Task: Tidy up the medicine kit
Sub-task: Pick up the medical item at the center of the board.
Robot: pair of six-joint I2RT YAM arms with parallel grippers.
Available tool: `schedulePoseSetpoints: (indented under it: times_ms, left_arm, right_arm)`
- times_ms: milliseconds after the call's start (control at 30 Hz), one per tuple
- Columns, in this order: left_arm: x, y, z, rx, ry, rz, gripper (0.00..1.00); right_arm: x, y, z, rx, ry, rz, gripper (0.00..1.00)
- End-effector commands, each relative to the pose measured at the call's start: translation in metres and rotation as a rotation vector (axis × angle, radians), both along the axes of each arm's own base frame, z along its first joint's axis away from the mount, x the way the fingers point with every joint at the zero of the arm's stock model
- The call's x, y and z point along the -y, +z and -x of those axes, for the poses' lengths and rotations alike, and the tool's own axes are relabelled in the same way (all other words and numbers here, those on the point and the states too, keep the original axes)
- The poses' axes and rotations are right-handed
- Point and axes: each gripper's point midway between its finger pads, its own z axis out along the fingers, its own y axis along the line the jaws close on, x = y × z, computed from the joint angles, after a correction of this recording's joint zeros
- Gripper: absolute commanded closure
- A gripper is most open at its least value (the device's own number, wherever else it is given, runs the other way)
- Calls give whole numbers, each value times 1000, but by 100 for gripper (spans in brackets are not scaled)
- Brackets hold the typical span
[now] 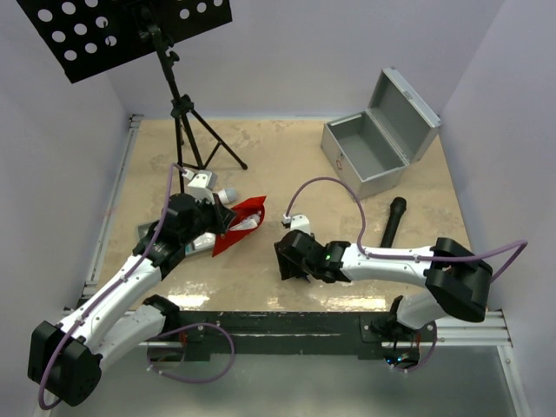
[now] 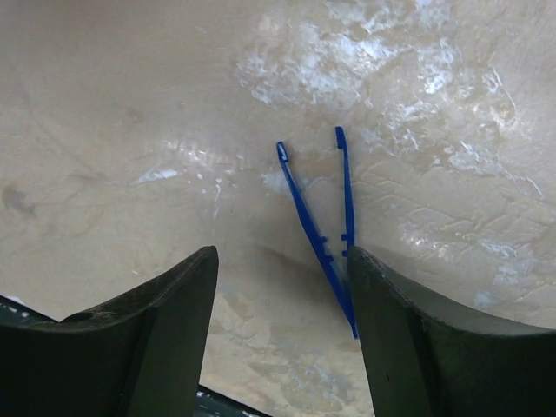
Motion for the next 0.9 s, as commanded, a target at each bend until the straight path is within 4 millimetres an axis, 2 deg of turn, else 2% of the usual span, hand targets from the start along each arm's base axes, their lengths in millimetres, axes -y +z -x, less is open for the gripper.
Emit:
schedulePoseSetpoints:
  times_ms: [0, 167, 300, 367, 567, 867]
  left_arm:
    - [4, 4, -1, 11, -11, 34, 100]
    - [4, 4, -1, 7, -10, 31, 100]
    - [4, 2, 0, 3, -11, 32, 100]
    - [4, 3, 0, 5, -12, 33, 100]
    - [3, 4, 0, 9, -13, 32, 100]
    - [6, 4, 0, 5, -25, 39, 100]
  right_arm:
    - [19, -6, 0, 6, -77, 55, 36]
    - [26, -7, -4, 21, -106, 84, 36]
    - [23, -20, 1, -12, -66, 116, 36]
    - [23, -26, 3, -23, -60, 132, 38]
    - [20, -26, 3, -25, -55, 119, 45]
    - [20, -22, 5, -26, -55, 102, 70]
